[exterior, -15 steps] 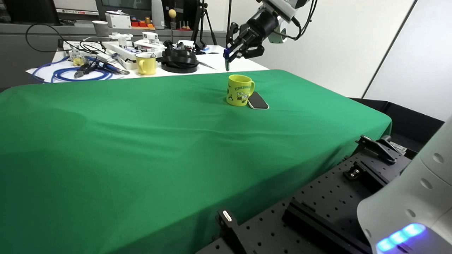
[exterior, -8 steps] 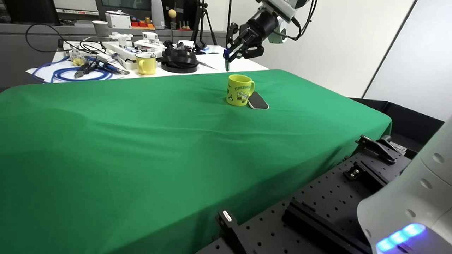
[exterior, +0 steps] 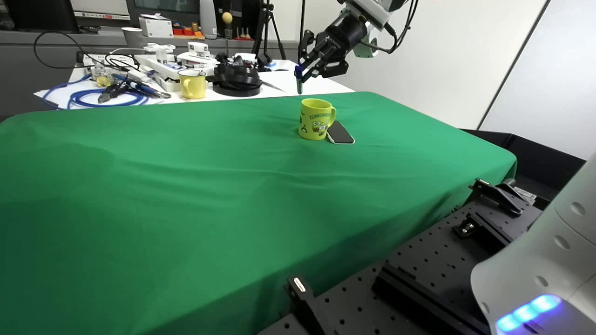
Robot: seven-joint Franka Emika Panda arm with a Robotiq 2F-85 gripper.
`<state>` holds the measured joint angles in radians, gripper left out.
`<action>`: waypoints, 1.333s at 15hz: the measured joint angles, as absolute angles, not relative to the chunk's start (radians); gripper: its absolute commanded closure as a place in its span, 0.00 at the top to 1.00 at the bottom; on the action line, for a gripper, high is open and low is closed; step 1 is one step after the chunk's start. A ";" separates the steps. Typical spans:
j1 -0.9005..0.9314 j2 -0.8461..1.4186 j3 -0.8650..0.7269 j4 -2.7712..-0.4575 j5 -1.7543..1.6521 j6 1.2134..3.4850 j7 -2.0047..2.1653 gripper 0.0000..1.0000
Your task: Pick up the marker and put it inside the mug
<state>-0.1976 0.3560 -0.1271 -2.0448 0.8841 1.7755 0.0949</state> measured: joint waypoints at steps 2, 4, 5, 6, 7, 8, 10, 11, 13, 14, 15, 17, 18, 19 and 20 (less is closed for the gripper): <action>-0.198 0.358 -0.129 -2.045 0.884 1.776 0.092 0.05; -0.200 0.359 -0.135 -2.044 0.884 1.776 0.091 0.05; -0.201 0.359 -0.140 -2.044 0.885 1.775 0.091 0.05; -0.204 0.359 -0.145 -2.042 0.885 1.775 0.091 0.05; -0.207 0.359 -0.150 -2.041 0.886 1.774 0.091 0.05; -0.210 0.360 -0.155 -2.039 0.886 1.773 0.091 0.05; -0.217 0.361 -0.163 -2.032 0.888 1.769 0.091 0.05; -0.220 0.363 -0.166 -2.029 0.891 1.768 0.091 0.05; -0.229 0.368 -0.168 -2.020 0.904 1.760 0.091 0.05; -0.235 0.373 -0.169 -2.011 0.911 1.746 0.091 0.05; -0.241 0.381 -0.169 -2.001 0.922 1.729 0.091 0.05; -0.252 0.400 -0.169 -1.977 0.942 1.699 0.091 0.05; -0.257 0.410 -0.170 -1.966 0.949 1.688 0.091 0.05; -0.260 0.420 -0.171 -1.955 0.956 1.680 0.091 0.05; -0.261 0.429 -0.173 -1.946 0.963 1.674 0.092 0.05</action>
